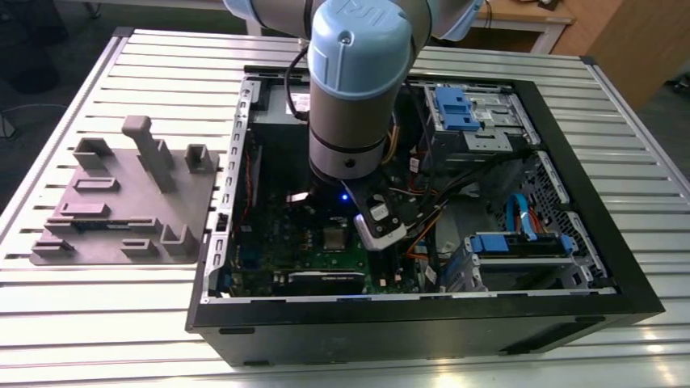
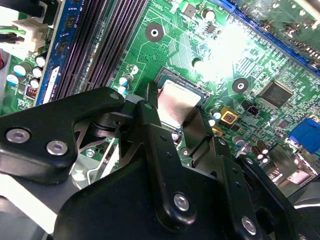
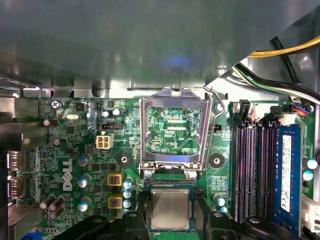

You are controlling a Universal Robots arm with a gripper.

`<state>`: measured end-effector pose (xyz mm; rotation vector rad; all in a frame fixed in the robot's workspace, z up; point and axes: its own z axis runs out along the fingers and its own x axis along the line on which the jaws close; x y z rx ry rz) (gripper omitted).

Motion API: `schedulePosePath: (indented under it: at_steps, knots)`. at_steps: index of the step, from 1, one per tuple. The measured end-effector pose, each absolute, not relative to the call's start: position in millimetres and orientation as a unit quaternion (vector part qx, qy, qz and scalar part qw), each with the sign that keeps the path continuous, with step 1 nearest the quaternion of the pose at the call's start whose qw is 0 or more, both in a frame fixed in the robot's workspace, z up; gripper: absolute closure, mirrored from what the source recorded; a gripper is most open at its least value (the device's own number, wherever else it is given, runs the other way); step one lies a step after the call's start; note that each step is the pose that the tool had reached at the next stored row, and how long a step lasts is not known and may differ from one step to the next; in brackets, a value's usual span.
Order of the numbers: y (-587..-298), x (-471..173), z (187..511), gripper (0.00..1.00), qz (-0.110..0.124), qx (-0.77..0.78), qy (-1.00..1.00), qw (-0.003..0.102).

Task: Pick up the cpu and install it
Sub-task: 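Place the cpu into insertion slot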

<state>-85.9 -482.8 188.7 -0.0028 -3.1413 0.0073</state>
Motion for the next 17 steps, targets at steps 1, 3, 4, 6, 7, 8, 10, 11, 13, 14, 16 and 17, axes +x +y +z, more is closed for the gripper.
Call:
schedulePosePath:
  at_steps: [1,3,4,6,7,8,10,11,13,14,16,17]
  knots:
    - [-482.8,-85.9,188.7,0.55,0.002,-0.001,-1.0,0.0]
    - [-482.8,-85.8,188.7,0.55,0.002,-0.001,-1.0,0.0]
    - [-482.7,-85.8,188.5,0.55,0.002,-0.001,-1.0,0.0]
    - [-482.7,-85.8,188.5,0.48,0.002,-0.001,-1.0,0.0]
    - [-482.7,-85.8,188.5,0.48,0.002,-0.001,-1.0,0.0]
    - [-482.8,-85.8,188.6,0.48,0.002,-0.001,-1.0,0.0]
    - [-482.8,-85.9,189.4,0.48,0.002,-0.001,-1.0,0.0]
    - [-482.8,-86.0,190.1,0.48,0.002,-0.001,-1.0,0.0]
    - [-482.8,-85.9,191.7,0.48,0.001,-0.001,-1.0,0.001]
    - [-482.8,-85.9,192.0,0.48,0.001,-0.001,-1.0,0.001]
    - [-482.7,-85.8,192.4,0.48,0.001,-0.001,-1.0,0.0]
    - [-482.8,-85.8,192.4,0.48,0.001,-0.001,-1.0,0.0]
